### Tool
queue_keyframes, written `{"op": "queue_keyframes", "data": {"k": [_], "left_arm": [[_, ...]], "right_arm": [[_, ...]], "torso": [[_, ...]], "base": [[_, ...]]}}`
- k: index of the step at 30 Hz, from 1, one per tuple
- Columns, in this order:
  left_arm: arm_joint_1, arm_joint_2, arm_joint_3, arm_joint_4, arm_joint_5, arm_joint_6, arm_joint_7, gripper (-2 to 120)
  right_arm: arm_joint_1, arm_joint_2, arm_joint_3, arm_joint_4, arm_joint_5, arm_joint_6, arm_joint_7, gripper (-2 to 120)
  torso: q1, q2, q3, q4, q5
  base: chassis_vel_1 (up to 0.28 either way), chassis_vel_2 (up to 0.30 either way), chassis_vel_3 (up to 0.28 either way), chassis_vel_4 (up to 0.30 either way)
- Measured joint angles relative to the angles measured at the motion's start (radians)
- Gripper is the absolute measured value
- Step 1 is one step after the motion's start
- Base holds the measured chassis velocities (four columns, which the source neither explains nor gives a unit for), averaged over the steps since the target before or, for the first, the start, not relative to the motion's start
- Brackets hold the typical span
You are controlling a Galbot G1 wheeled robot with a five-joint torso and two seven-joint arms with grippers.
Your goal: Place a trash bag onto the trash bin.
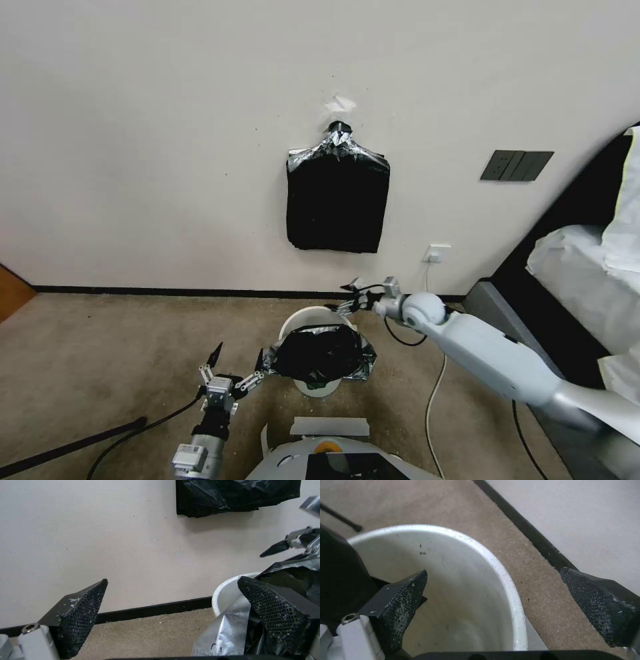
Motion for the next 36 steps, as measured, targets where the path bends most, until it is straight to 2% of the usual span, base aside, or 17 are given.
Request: {"op": "queue_keyframes", "data": {"k": [5,7,8,9,12,13,15,17,21,22,24,28,30,36], "left_arm": [[0.032,-0.013,0.002,-0.025,-0.012,-0.001,0.004,100],[0.038,-0.018,0.002,-0.034,-0.013,-0.001,0.005,100],[0.044,-0.022,0.002,-0.039,-0.013,-0.002,0.006,100],[0.044,-0.022,0.002,-0.039,-0.013,-0.002,0.006,100],[0.056,-0.028,-0.002,-0.043,-0.014,-0.006,0.006,100],[0.056,-0.028,-0.002,-0.043,-0.014,-0.006,0.006,100],[0.057,-0.031,-0.002,-0.043,-0.014,-0.008,0.006,100],[0.057,-0.032,-0.002,-0.043,-0.014,-0.008,0.006,100],[0.044,-0.018,-0.023,-0.043,-0.028,-0.007,0.005,100],[0.044,-0.018,-0.023,-0.043,-0.028,-0.007,0.005,100],[0.038,-0.009,-0.037,-0.046,-0.043,-0.005,0.005,100],[0.036,-0.011,-0.038,-0.046,-0.05,-0.002,0.004,100],[0.035,-0.016,-0.031,-0.045,-0.051,-0.002,0.003,100],[0.038,-0.017,-0.027,-0.046,-0.051,-0.002,0.001,100]], "right_arm": [[0.073,0.048,-0.06,-0.152,-0.07,0.031,-0.093,98],[0.092,0.06,-0.077,-0.186,-0.082,0.035,-0.12,93],[0.107,0.069,-0.094,-0.208,-0.092,0.036,-0.141,86],[0.107,0.069,-0.094,-0.208,-0.092,0.036,-0.141,86],[0.126,0.09,-0.124,-0.228,-0.094,0.037,-0.162,73],[0.126,0.09,-0.124,-0.228,-0.094,0.037,-0.162,73],[0.13,0.099,-0.135,-0.231,-0.093,0.037,-0.163,63],[0.133,0.102,-0.14,-0.234,-0.093,0.037,-0.163,60],[0.139,0.105,-0.152,-0.241,-0.093,0.038,-0.163,40],[0.139,0.105,-0.152,-0.241,-0.093,0.038,-0.163,40],[0.137,0.103,-0.155,-0.233,-0.094,0.04,-0.162,28],[0.133,0.101,-0.157,-0.228,-0.094,0.042,-0.159,19],[0.13,0.097,-0.162,-0.218,-0.088,0.043,-0.154,8],[0.123,0.086,-0.163,-0.21,-0.029,0.039,-0.13,7]], "torso": [[0.0,0.0,0.0,-0.0001,0.0],[0.0,0.0,0.0,0.0001,-0.0001],[0.0,0.0,0.0,0.0001,-0.0001],[0.0,0.0,0.0,0.0001,-0.0001],[0.0,0.0,0.0,0.0001,0.0001],[0.0,0.0,0.0,0.0001,0.0001],[0.0,0.0,0.0,0.0001,-0.0001],[0.0,0.0,0.0,0.0001,-0.0001],[0.0,0.0,0.0,-0.0002,-0.0002],[0.0,0.0,0.0,-0.0002,-0.0002],[0.0,0.0,0.0,-0.0002,-0.0002],[0.0,0.0,0.0,-0.0002,-0.0003],[0.0,0.0,0.0,0.0002,0.0],[0.0,0.0,0.0,0.0001,-0.0001]], "base": [[0.0,0.0,0.0,0.0],[0.0,0.0,0.0,0.0],[0.0,0.0,0.0,0.0],[0.0,0.0,0.0,0.0],[0.0,0.0,0.0,0.0],[0.0,0.0,0.0,0.0],[0.0,0.0,0.0,0.0],[0.0,0.0,0.0,0.0],[0.0,0.0,0.0,0.0],[0.0,0.0,0.0,0.0],[0.0,0.0,0.0,0.0],[0.0,0.0,0.0,0.0],[0.0,0.0,0.0,0.0],[0.0,0.0,0.0,0.0]]}}
